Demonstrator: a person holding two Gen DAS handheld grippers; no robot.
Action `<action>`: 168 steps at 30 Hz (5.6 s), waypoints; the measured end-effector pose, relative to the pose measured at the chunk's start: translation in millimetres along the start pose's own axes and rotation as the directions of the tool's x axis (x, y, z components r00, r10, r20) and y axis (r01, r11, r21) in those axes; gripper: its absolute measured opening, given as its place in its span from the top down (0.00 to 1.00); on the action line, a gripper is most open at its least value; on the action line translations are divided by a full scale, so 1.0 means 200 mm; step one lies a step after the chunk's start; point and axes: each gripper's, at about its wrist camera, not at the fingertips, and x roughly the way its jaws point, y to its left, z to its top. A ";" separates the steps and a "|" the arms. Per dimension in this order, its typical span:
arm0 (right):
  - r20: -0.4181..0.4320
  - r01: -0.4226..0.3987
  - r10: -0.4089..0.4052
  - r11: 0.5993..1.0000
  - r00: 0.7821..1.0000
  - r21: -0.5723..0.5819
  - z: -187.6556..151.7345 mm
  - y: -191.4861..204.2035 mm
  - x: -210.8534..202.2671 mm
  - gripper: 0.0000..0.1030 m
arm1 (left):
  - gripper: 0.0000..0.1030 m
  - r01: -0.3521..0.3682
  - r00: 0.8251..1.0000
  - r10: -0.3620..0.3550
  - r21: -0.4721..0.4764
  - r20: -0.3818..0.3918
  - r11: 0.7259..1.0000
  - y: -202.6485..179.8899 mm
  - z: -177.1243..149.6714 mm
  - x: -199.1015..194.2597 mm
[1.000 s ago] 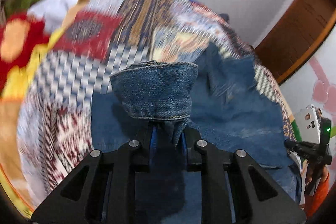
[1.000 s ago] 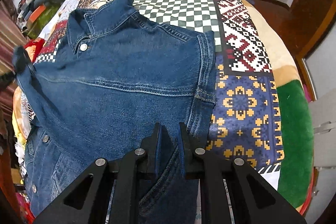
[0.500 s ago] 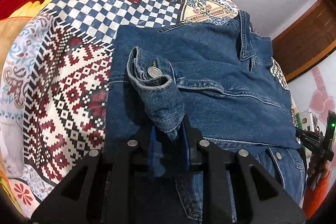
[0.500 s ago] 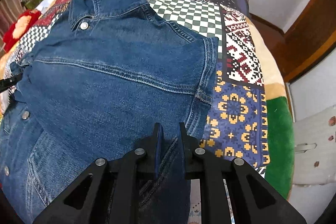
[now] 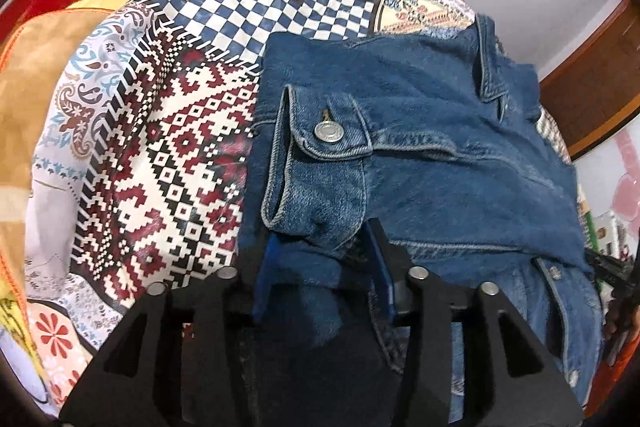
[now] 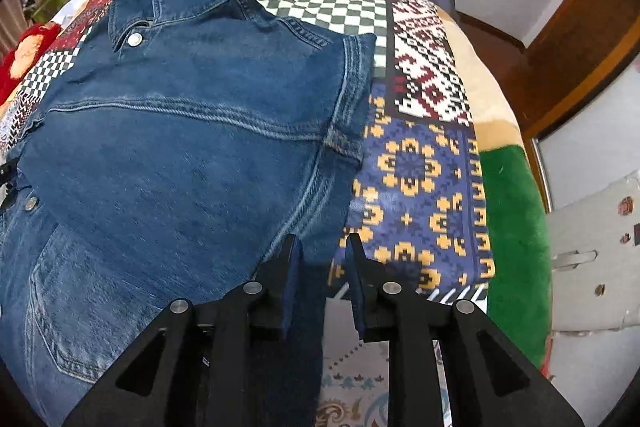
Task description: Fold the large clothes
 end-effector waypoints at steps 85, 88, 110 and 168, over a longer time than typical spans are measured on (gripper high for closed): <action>0.308 -0.125 0.119 0.992 0.944 0.001 1.37 0.13 0.10 0.86 | 0.89 -0.215 0.963 0.205 0.041 0.176 0.976 0.04 1.09 0.08; 0.284 -0.098 0.087 0.995 0.955 0.025 1.41 0.15 0.22 0.86 | 0.89 -0.208 0.969 0.205 0.005 0.141 0.978 0.11 1.13 0.18; 0.151 0.075 -0.077 0.997 0.986 0.017 1.32 0.06 0.58 0.30 | 0.79 -0.283 0.959 0.280 0.049 0.052 0.958 0.13 1.05 0.41; 0.176 -0.401 0.367 0.886 0.914 0.235 -0.34 0.05 -0.25 0.35 | 0.03 0.063 0.991 -0.093 -0.277 -0.097 0.959 0.06 -0.48 -0.26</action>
